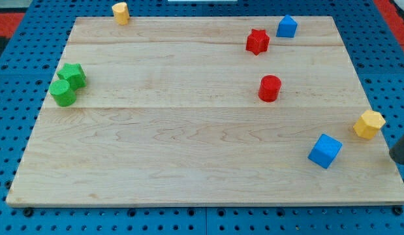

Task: Push the yellow hexagon up and left

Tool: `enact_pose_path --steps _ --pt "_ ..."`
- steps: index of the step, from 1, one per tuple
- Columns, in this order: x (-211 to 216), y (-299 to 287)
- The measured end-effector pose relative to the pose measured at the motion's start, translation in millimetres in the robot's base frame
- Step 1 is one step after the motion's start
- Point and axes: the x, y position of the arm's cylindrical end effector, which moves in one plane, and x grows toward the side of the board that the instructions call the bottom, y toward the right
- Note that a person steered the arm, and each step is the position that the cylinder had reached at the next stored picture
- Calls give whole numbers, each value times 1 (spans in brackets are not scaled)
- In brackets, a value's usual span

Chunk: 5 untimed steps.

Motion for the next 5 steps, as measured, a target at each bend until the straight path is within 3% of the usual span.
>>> enact_pose_path --steps 1,2,3,5 --pt "-4 16" --pt "-53 -23" --pt "-91 -103" --pt "-119 -138"
